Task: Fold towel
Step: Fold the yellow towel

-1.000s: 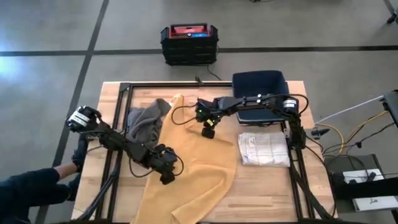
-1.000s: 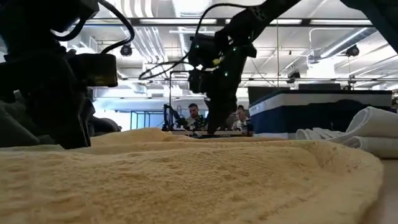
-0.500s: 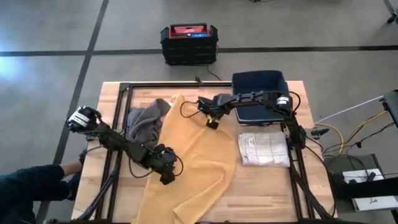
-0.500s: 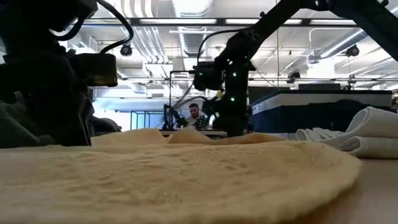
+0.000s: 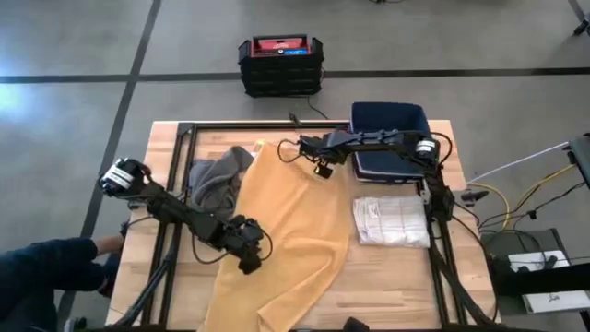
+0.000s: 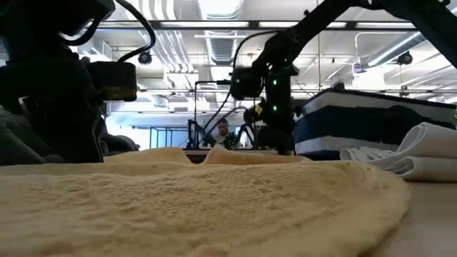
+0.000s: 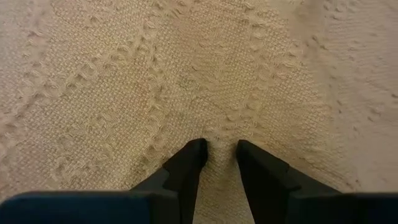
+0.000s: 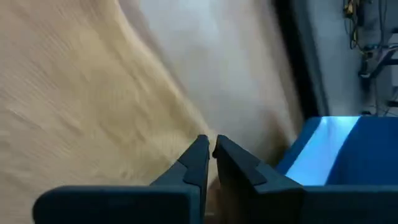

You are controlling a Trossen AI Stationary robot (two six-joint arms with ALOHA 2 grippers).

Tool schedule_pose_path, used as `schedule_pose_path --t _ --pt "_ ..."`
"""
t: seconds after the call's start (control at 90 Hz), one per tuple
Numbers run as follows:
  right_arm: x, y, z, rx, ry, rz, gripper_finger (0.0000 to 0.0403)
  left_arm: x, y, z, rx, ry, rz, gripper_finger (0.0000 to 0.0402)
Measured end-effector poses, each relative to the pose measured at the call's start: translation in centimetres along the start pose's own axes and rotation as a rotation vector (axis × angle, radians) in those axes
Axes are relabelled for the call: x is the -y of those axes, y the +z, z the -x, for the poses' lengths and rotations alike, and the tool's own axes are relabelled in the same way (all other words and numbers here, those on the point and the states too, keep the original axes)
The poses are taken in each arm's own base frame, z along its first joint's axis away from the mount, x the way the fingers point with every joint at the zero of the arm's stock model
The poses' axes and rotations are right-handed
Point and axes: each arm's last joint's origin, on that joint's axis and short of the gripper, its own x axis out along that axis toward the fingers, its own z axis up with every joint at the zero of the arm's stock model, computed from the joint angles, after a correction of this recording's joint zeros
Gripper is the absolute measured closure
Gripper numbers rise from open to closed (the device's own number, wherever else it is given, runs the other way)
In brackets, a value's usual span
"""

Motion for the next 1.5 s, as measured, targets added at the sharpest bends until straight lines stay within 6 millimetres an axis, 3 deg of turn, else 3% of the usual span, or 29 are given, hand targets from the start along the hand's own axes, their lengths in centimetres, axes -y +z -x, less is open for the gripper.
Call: schedule_pose_path --t 0.167,0.311,0.556,0.778,0.922,1.022,1.2,1.289,1.5 --pt "0.4 0.1 2.5 0.071 0.115 -0.002 0.0385 0.0 0.1 0.2 0.002 -0.007 0.001 0.0303" --pt "-0.9 0.8 3.4 0.154 0.341 0.044 0.0385 0.3 0.6 1.3 0.009 -0.044 -0.022 0.0303" --pt "-3.6 0.9 5.1 0.236 0.435 0.128 0.0385 1.3 3.1 6.5 0.115 -0.057 -0.102 0.0303" --pt "-5.3 -1.1 10.3 0.282 0.462 0.189 0.0385 0.4 6.3 10.9 0.359 0.231 -0.184 0.0303" --pt "-7.1 -3.8 13.8 0.329 0.487 0.266 0.0385 -3.1 9.4 11.2 0.363 0.412 -0.176 0.0303" --pt "-8.7 -5.8 14.8 0.351 0.490 0.273 0.0384 -7.1 11.6 9.6 0.269 0.428 -0.137 0.0306" --pt "-12.7 -10.3 13.6 0.379 0.501 0.252 0.0384 -15.1 13.9 5.9 0.192 0.389 -0.061 0.0321" --pt "-14.8 -12.0 12.4 0.415 0.548 0.229 0.0385 -18.8 13.8 4.3 0.133 0.393 -0.017 0.0327" --pt "-17.2 -14.7 9.8 0.367 0.566 0.202 0.0385 -24.5 13.0 2.6 0.023 0.489 0.096 0.0328"
